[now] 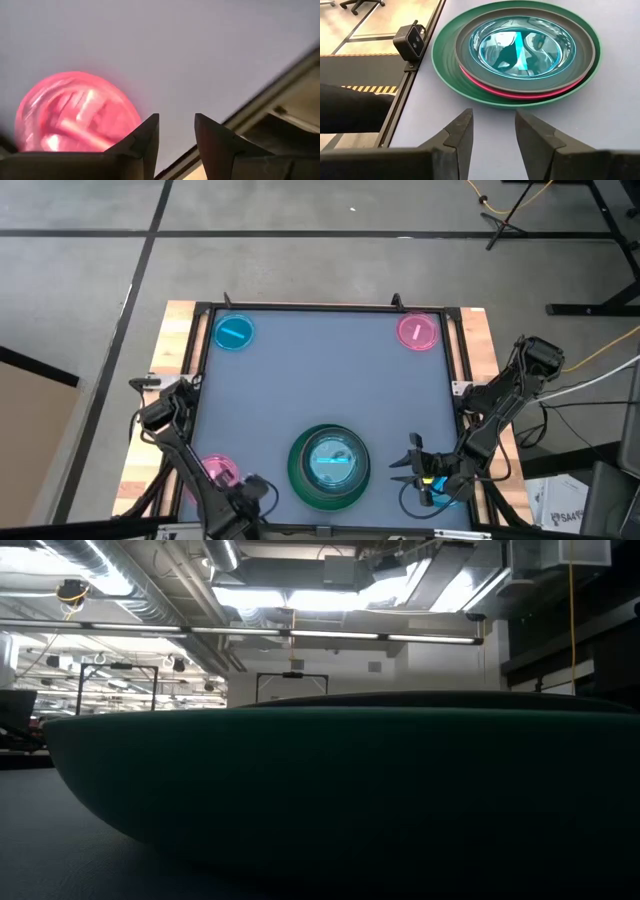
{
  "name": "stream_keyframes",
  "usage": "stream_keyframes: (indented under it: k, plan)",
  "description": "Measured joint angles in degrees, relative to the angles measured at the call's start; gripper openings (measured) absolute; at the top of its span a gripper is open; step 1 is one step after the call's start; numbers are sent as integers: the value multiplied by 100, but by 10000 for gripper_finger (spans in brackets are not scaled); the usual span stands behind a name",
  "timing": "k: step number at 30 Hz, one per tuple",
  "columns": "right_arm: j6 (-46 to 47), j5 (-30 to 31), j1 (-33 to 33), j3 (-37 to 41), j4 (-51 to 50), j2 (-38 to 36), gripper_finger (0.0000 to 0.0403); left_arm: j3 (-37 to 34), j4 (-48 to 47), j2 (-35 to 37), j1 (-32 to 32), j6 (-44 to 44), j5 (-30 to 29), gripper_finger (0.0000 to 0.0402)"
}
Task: Stack plastic plates
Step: Stack the bottom pink plate on top of the blue plate
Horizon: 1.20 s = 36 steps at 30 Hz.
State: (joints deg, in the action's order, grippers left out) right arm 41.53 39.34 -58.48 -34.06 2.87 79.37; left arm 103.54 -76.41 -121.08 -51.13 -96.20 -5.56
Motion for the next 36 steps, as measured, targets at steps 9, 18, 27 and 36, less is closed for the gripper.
stream_keyframes:
  k: [9,18,27,36]
  plan:
    - [-4,-31,0,0,-1,2,136,-866,99,-13,91,-412,1507,118]
    - [-6,-31,0,0,-4,2,136,-1215,767,-11,163,-224,1379,118]
    - [-6,10,0,0,-101,4,136,-1540,771,-9,161,-251,1343,118]
    - [-6,11,0,2,-146,4,136,-1848,818,0,161,-225,1399,115]
